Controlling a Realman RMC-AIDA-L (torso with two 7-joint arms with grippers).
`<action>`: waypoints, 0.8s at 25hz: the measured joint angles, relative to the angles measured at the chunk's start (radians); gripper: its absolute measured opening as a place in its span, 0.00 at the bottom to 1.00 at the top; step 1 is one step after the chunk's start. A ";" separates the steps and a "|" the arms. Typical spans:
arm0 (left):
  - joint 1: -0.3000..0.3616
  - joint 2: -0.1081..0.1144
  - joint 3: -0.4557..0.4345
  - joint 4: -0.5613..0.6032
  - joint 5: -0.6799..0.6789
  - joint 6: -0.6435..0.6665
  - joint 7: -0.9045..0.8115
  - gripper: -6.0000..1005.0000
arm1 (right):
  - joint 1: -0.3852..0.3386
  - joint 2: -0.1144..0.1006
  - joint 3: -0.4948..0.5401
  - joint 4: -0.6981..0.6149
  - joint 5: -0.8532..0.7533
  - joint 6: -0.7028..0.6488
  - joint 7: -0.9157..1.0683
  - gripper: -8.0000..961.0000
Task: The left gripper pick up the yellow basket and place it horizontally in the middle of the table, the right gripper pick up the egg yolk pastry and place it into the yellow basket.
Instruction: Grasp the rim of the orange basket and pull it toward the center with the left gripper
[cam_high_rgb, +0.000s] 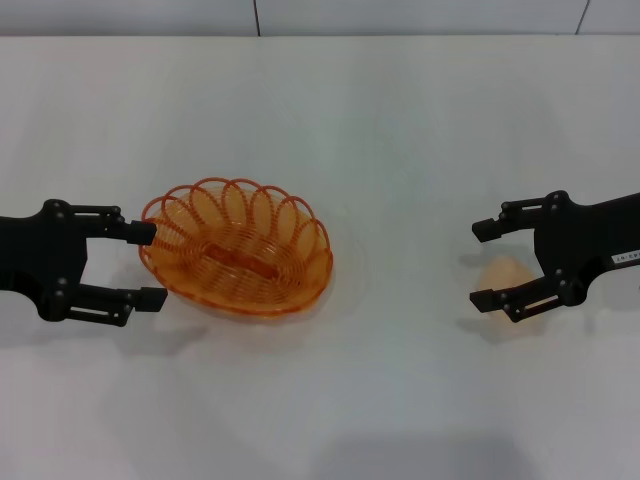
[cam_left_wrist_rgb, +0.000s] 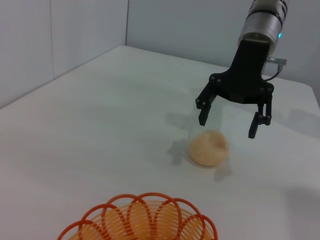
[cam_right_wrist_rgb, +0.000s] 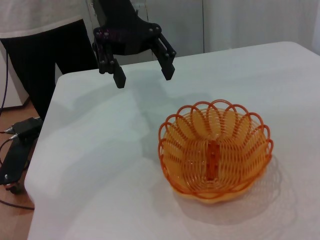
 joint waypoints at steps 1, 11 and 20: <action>0.000 0.000 0.000 0.000 0.000 0.000 0.000 0.80 | 0.000 0.000 0.000 0.000 0.000 0.000 -0.001 0.89; 0.001 0.000 0.000 0.000 0.000 0.000 -0.001 0.79 | -0.003 0.000 0.000 0.000 0.002 0.000 -0.005 0.89; 0.006 0.000 -0.001 0.000 0.000 0.000 -0.011 0.78 | -0.004 0.001 0.000 0.002 0.005 0.000 -0.007 0.89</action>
